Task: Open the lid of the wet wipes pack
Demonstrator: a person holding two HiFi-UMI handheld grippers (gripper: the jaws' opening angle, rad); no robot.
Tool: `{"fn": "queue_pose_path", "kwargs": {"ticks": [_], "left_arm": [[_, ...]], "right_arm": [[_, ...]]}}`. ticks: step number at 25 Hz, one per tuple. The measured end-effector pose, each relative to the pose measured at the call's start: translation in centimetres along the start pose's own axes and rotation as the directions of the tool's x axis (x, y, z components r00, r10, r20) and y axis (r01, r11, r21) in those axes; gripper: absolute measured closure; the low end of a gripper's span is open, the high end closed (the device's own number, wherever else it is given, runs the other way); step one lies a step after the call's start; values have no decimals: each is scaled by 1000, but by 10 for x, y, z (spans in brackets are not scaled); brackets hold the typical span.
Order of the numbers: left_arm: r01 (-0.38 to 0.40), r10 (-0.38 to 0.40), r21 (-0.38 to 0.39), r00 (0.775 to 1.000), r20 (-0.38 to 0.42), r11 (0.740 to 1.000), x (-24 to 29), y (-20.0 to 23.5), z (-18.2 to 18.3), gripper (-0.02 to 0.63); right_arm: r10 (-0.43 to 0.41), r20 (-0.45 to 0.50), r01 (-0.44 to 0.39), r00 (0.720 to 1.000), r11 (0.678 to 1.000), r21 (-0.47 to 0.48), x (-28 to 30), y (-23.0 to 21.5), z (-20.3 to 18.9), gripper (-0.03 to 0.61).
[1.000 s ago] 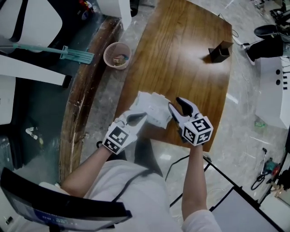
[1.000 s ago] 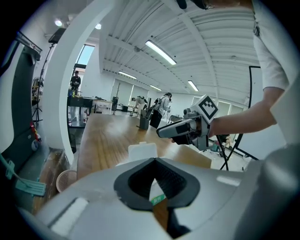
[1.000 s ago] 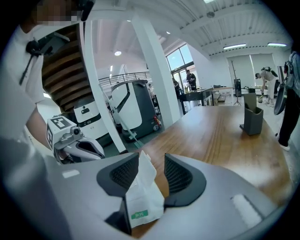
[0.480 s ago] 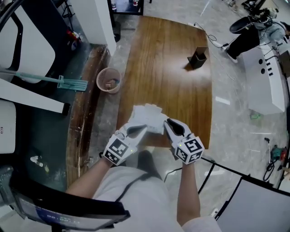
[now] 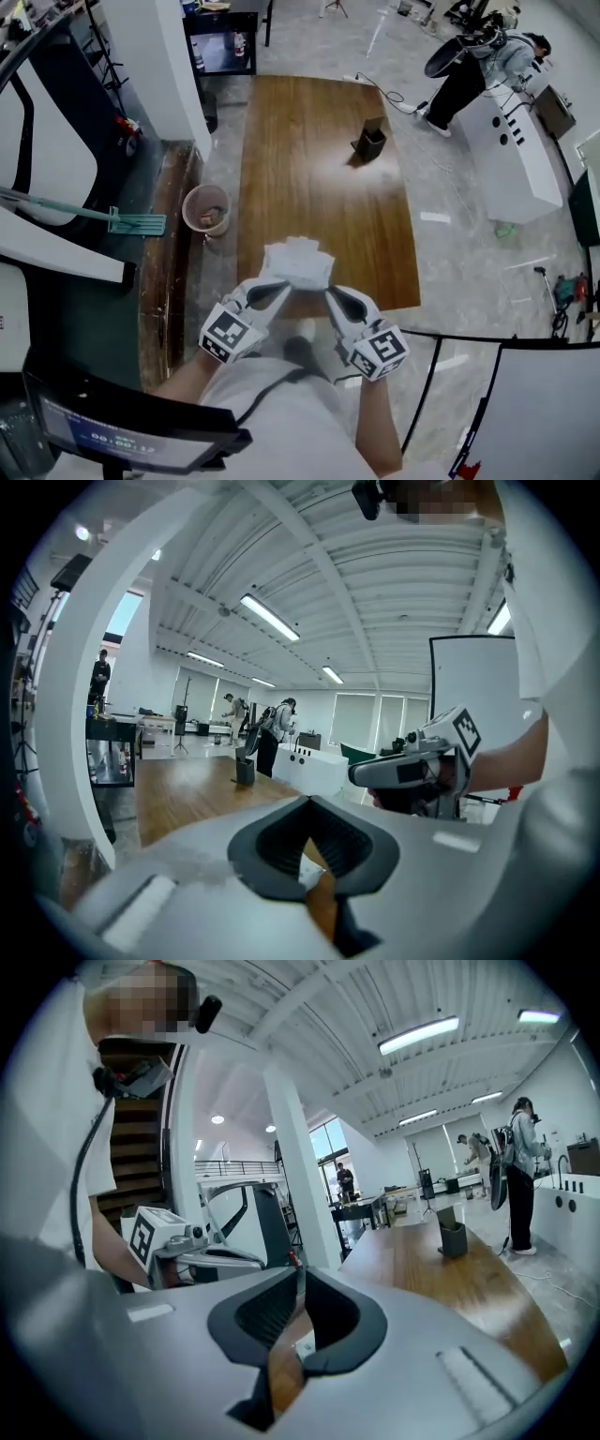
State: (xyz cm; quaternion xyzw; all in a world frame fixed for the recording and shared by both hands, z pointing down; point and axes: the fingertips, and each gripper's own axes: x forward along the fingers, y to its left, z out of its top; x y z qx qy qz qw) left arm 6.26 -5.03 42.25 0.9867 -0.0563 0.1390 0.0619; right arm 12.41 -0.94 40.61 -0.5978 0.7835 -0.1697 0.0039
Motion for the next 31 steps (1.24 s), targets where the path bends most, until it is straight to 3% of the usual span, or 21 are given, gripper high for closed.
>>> {"fn": "queue_pose_path", "kwargs": {"ticks": [7, 14, 21, 31], "left_arm": [[73, -75, 26, 995, 61, 997, -34, -10, 21, 609], [117, -123, 65, 987, 107, 991, -60, -16, 42, 609], [116, -123, 71, 987, 105, 991, -69, -13, 37, 609], [113, -119, 53, 987, 113, 992, -60, -4, 39, 609]], "right_arm": [[-151, 138, 157, 979, 987, -38, -30, 45, 30, 569], [-326, 185, 341, 927, 938, -56, -53, 65, 28, 569], [-371, 196, 387, 908, 921, -50, -56, 71, 25, 569], [-366, 186, 385, 912, 919, -81, -42, 64, 34, 571]]}}
